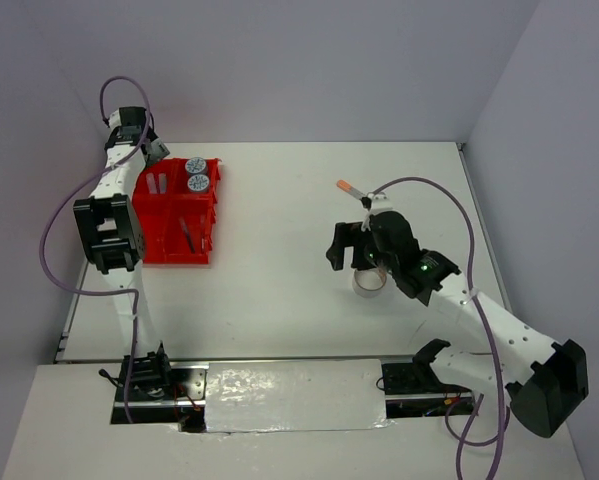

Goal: Sort the stationery into containers
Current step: Place the pen in the storage box, then pick up the pen from the center of the board.

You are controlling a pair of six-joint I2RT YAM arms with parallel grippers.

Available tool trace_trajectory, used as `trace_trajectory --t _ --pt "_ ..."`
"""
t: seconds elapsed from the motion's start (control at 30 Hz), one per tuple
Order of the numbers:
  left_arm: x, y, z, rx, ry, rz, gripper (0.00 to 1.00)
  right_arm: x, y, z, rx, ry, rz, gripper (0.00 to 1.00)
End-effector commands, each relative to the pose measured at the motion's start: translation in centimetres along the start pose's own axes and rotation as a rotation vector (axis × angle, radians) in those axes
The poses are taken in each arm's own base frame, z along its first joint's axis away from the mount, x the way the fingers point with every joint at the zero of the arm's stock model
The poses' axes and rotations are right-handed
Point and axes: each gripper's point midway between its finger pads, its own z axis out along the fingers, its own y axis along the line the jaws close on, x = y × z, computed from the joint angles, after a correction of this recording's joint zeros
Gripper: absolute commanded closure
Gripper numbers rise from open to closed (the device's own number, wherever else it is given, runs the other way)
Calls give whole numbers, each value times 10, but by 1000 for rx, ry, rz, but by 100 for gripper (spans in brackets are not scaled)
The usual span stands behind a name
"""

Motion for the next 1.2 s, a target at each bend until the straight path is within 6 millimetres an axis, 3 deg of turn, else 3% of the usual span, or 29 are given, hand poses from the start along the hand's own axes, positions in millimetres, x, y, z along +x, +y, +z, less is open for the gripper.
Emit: trace_trajectory --t 0.0,0.03,0.1,0.13,0.2,0.23,0.27,0.3,0.33,0.37,0.4,0.43,0.47,0.5,0.53,0.67,0.7,0.77,0.8,0.87,0.9,0.97,1.17 --pt "-33 -3 -21 23 -59 -28 7 -41 5 10 -35 -79 17 0" --pt "-46 -5 -37 37 -74 -43 2 -45 6 22 -45 -50 28 0" --pt "-56 -12 -59 73 -80 -83 2 -60 -17 36 6 -39 64 0" --pt "-65 -16 -85 123 -80 -100 2 -71 -25 52 34 -17 53 0" --pt "-65 -20 -113 173 -61 -153 1 -82 -53 67 132 29 65 0" --pt "-60 -23 -142 250 -37 -174 1 -98 -61 88 153 47 30 0" --pt "-55 -26 -155 290 -24 -179 1 -104 -68 100 173 65 13 0" --pt "-46 -28 -170 320 -11 -182 1 -130 -68 103 180 51 -3 0" --pt "-29 -21 -195 341 0 -182 1 -119 -91 131 218 129 -25 0" --pt "-28 -27 -207 383 -39 -179 1 -119 -99 143 225 157 -53 0" --pt "-13 -35 -223 411 -41 -158 1 -136 -94 150 177 149 -85 0" --pt "3 -25 -239 420 -53 -159 1 -123 -113 173 176 209 -119 0" --pt "12 -25 -248 437 -55 -149 1 -121 -120 183 167 227 -135 0" --pt "23 -25 -257 449 -46 -144 1 -133 -118 189 131 214 -175 0" --pt "35 -16 -269 467 -45 -145 1 -122 -133 204 142 249 -230 0" --pt "41 -33 -318 548 -127 -72 1 -123 -164 223 239 316 -371 0" --pt "38 -36 -329 573 -148 -65 1 -111 -170 232 237 355 -383 0" --pt "42 -42 -331 600 -139 -54 1 -111 -175 234 240 387 -433 0" --pt "45 -44 -329 602 -130 -47 1 -98 -180 243 228 430 -442 0" --pt "51 -49 -320 595 -97 -24 1 -97 -180 248 191 448 -438 4" --pt "58 -56 -312 601 -64 -10 1 -82 -184 251 178 489 -413 5" --pt "64 -61 -307 608 -33 10 1 -74 -182 253 138 508 -384 10" --pt "68 -70 -302 623 -2 31 1 -75 -186 251 143 521 -382 11"
